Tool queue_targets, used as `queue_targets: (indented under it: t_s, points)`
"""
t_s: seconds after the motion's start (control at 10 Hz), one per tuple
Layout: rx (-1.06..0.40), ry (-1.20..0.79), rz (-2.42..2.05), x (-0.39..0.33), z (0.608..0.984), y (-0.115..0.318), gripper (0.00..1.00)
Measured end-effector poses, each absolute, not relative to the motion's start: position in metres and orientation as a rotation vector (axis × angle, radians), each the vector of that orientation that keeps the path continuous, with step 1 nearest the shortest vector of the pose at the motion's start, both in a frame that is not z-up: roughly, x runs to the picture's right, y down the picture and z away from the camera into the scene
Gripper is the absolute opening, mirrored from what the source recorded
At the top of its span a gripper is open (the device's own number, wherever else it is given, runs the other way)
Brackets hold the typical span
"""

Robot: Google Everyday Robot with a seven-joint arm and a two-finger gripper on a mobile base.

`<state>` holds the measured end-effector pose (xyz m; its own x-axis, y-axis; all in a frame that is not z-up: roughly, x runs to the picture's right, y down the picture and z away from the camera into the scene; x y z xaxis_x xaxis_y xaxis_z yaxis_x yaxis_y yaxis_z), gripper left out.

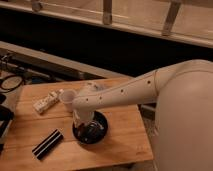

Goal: Place the pepper in the ceramic bowl

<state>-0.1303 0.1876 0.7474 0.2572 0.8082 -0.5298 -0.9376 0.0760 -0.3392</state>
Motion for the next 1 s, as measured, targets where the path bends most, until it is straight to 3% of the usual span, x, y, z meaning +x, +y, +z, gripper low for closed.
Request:
queue_targets:
  t_s: [0.5,1.0]
  points:
    - [-0.701,0.221,1.319,-0.1351,0.7446,0.1914,0.7]
    - [-0.702,0.218,1.316,-0.1391,0.7431,0.1933,0.71]
